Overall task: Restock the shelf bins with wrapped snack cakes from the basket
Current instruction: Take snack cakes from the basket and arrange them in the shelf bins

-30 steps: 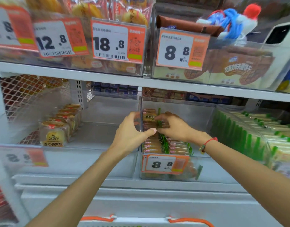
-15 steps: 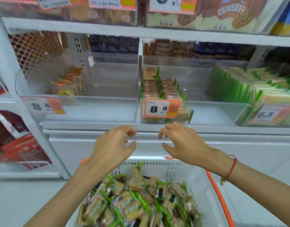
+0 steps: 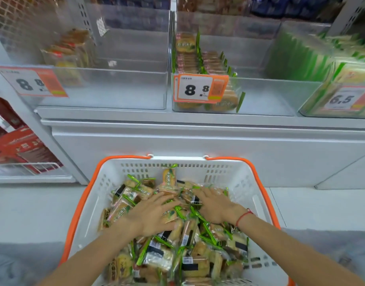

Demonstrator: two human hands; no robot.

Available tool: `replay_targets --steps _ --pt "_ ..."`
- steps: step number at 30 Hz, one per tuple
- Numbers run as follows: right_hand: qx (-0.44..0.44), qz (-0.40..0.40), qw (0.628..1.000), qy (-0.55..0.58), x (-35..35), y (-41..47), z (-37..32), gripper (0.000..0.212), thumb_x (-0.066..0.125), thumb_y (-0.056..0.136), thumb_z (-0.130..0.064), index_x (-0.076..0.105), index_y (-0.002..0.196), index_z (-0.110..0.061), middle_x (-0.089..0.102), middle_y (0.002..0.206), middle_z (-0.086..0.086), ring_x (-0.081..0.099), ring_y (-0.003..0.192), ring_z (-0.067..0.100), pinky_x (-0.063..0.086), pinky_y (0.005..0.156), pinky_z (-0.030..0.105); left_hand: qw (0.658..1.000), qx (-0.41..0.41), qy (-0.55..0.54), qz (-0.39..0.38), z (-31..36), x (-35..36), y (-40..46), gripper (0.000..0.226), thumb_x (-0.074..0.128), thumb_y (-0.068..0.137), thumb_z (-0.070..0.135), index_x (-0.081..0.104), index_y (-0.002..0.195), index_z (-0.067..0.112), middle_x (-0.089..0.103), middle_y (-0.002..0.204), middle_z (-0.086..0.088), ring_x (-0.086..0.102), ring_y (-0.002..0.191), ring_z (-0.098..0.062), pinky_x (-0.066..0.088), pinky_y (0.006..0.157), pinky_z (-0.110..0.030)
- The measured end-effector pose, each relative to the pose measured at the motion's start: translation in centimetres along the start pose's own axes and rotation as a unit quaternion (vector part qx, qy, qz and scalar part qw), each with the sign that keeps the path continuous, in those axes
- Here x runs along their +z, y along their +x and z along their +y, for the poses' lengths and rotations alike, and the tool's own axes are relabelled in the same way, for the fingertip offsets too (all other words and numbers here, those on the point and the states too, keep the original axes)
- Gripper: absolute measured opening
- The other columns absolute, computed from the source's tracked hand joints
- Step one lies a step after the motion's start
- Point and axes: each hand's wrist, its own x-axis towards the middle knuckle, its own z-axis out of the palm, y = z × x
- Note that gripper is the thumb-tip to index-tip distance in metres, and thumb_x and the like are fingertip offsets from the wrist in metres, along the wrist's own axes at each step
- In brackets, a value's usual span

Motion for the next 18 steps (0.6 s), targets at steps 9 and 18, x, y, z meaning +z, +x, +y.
replay_targets --steps 9,18 --pt "-0.005 0.164 0.985 0.054 1.3 0.9 1.0 0.036 0.063 0.089 -0.037 0.062 0.124 -0.029 0.064 0.106 -0.001 0.06 0.101 0.02 0.048 0.087 0.032 0.995 -0.084 0.025 0.049 -3.1 -0.5 0.5 0.056 0.057 0.09 0.038 0.035 0.141 0.036 0.038 0.149 0.006 0.034 0.135 -0.019 0.033 0.108 -0.038" --pt "-0.069 -0.056 0.815 0.573 -9.1 -2.7 0.8 0.028 0.051 0.098 -0.027 0.064 0.107 -0.004 0.065 0.111 0.013 0.062 0.094 0.015 0.054 0.088 0.028 0.939 -0.047 -0.323 0.105 0.1 -6.7 0.3 0.054 0.049 0.095 0.046 0.038 0.142 0.023 0.044 0.136 0.011 0.042 0.13 -0.013 0.034 0.105 -0.028"
